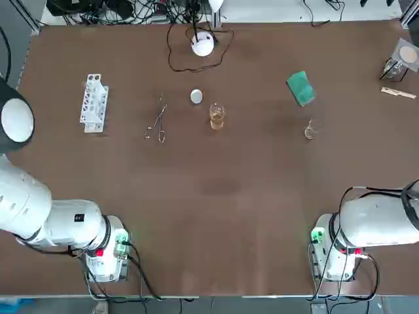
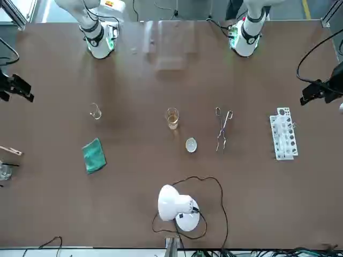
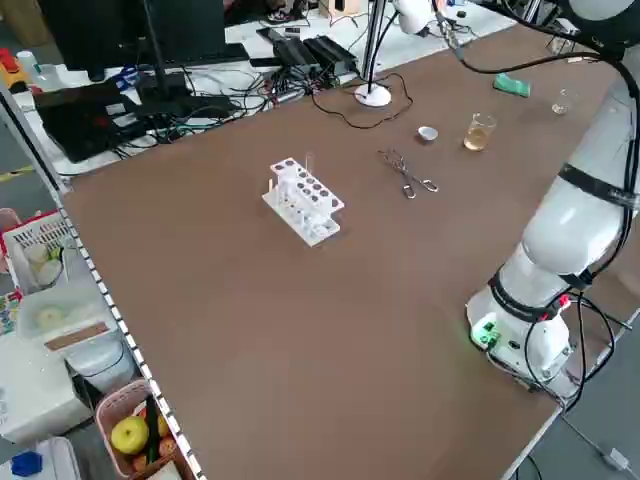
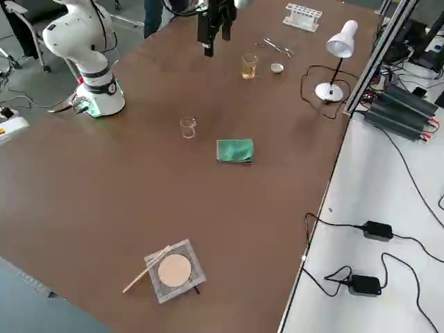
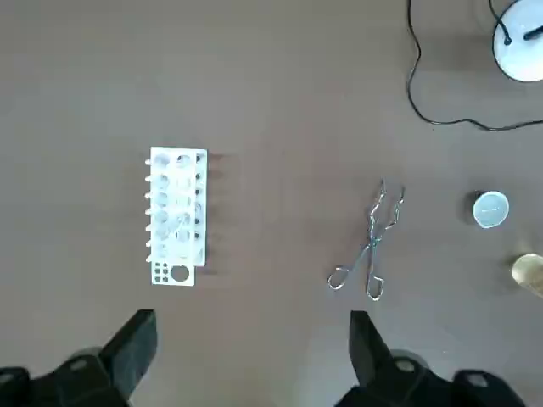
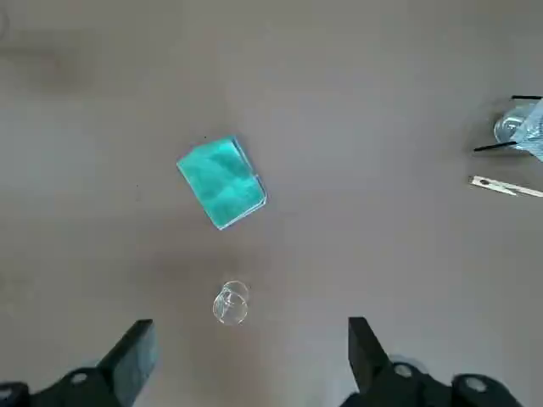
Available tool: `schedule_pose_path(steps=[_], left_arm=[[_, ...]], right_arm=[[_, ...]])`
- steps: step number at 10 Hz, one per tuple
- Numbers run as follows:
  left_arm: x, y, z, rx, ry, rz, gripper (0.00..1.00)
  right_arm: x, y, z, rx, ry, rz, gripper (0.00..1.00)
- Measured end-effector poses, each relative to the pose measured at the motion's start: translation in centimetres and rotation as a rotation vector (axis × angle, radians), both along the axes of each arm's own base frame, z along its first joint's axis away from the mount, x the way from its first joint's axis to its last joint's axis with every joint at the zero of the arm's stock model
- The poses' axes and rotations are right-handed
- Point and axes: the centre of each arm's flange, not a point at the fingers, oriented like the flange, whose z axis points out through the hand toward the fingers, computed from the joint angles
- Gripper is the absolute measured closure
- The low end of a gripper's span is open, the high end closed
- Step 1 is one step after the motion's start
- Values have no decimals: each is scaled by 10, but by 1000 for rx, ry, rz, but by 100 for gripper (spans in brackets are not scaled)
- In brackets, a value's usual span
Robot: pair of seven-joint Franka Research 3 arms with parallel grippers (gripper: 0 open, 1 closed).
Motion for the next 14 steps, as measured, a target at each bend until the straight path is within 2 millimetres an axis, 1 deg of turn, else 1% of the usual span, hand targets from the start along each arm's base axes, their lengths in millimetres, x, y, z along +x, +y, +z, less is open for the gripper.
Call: schedule_pose_path(steps=[4,5,6,8,10,11,12,13,14], left_arm=[[0,0,0,1,0,-5,0],[0,4,0,1,0,-16,0],[0,15,0,0,-2,-60,0],[0,47,-2,-5,-3,-226,0],[6,76,-7,0,-37,-423,0],[9,96,-11,-8,-54,-478,0],[9,119,-17,-38,-64,-490,0],[6,145,-23,-88,-83,-510,0],[4,172,-33,-148,-111,-558,0]], right_arm=[[0,0,0,0,3,2,0],[-1,1,-2,1,14,4,0],[-2,2,-5,3,28,11,0],[-3,6,-14,43,45,50,0],[1,6,-32,57,41,112,0],[4,5,-46,61,34,130,0],[7,4,-62,61,25,136,0],[9,0,-81,60,15,143,0],[10,-3,-101,61,0,157,0]])
